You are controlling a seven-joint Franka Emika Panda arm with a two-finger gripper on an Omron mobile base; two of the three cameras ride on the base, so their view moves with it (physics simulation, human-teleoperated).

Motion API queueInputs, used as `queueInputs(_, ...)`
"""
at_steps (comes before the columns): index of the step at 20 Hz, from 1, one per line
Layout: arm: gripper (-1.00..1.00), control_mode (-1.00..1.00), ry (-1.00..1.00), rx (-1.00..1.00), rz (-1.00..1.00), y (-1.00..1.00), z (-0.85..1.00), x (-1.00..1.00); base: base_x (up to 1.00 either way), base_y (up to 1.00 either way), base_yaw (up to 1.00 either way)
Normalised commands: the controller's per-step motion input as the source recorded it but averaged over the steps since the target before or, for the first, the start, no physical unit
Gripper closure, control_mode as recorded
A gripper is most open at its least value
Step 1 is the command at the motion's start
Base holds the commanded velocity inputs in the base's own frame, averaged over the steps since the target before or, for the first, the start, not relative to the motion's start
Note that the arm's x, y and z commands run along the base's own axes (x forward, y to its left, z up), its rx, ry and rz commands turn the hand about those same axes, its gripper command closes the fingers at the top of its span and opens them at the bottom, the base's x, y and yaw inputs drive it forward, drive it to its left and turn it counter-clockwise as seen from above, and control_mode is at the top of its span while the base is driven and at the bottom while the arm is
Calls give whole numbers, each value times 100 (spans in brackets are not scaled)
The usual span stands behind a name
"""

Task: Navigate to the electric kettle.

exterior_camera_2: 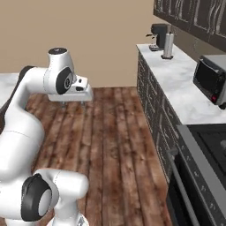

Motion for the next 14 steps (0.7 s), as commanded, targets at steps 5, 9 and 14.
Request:
queueInputs(5,-100,100,0,0,0,0,0,0,99,3,8)
queueInputs(9,-100,100,0,0,0,0,0,0,99,0,12)
queueInputs(14,-100,100,0,0,0,0,0,0,93,0,16)
